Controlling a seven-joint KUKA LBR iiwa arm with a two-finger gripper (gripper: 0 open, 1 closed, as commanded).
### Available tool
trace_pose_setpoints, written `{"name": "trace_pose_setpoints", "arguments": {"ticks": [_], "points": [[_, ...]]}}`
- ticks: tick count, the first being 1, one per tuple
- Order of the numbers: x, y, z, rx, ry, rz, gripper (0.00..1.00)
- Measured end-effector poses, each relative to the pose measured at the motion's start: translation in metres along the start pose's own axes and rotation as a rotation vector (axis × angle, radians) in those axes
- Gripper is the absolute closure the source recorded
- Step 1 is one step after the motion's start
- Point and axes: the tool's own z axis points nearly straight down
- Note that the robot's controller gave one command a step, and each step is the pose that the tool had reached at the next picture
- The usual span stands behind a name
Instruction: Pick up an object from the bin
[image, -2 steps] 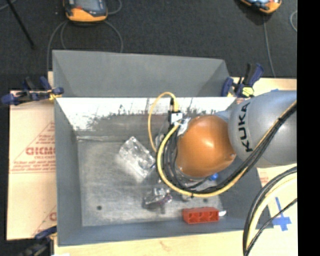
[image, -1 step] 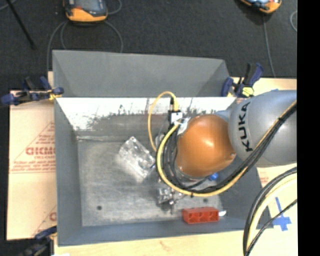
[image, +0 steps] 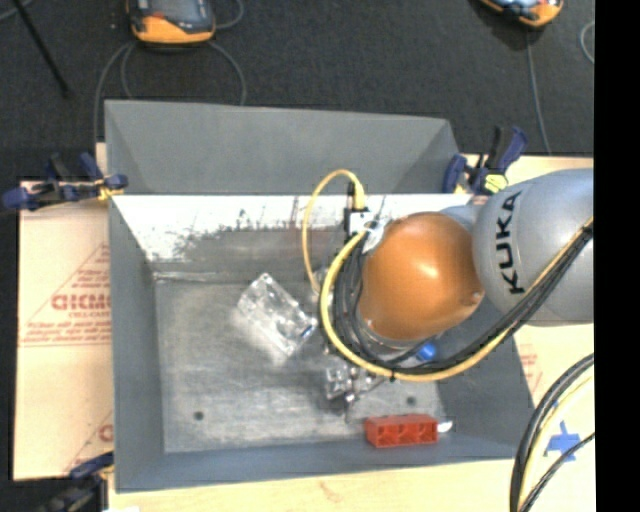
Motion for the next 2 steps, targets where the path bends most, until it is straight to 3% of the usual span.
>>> {"name": "trace_pose_setpoints", "arguments": {"ticks": [1, 2], "points": [[0.001, -0.001, -0.006, -0.001, 0.000, 0.007, 1.00], [0.001, -0.002, -0.059, 0.001, 0.000, 0.011, 1.00]]}}
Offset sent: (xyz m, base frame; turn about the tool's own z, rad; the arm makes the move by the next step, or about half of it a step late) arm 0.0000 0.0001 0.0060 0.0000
